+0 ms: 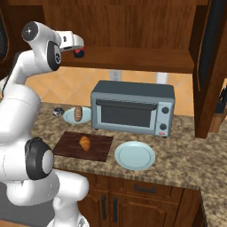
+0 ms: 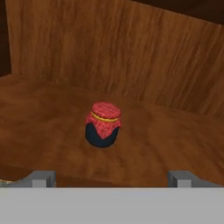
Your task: From the different types of pastries on the counter, select a croissant and place it on the cutting board. Then retrieve a jar of jam from the cabinet and place it alongside the croissant on the cutting board.
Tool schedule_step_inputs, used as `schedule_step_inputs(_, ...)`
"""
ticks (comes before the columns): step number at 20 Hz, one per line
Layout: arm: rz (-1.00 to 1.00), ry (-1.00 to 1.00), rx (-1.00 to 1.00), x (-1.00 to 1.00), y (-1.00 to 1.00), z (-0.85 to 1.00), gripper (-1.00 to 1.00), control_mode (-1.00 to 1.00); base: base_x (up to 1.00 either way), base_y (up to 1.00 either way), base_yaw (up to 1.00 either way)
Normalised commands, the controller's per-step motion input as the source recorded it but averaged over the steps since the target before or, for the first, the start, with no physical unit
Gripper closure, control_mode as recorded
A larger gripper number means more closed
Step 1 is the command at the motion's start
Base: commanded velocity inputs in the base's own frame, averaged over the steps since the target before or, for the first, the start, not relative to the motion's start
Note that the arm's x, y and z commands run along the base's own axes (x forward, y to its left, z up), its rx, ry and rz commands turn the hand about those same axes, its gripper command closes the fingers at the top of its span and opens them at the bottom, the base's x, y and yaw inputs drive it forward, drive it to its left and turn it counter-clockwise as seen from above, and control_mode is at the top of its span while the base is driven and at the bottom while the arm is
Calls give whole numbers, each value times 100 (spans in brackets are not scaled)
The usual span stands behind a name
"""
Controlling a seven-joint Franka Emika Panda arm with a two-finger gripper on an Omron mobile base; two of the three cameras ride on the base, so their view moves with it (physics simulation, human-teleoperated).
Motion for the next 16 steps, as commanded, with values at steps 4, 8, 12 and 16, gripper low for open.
schedule_step_inputs(4, 0, 0, 0, 53, 0, -4, -100, -100, 0, 0, 0)
schedule_step_inputs(8, 0, 0, 0, 44, 1, -7, -100, -100, 0, 0, 0)
schedule_step_inputs(12, 0, 0, 0, 29, 0, -7, -100, -100, 0, 0, 0)
schedule_step_inputs(16, 0, 0, 0, 23, 4, -9, -100, -100, 0, 0, 0)
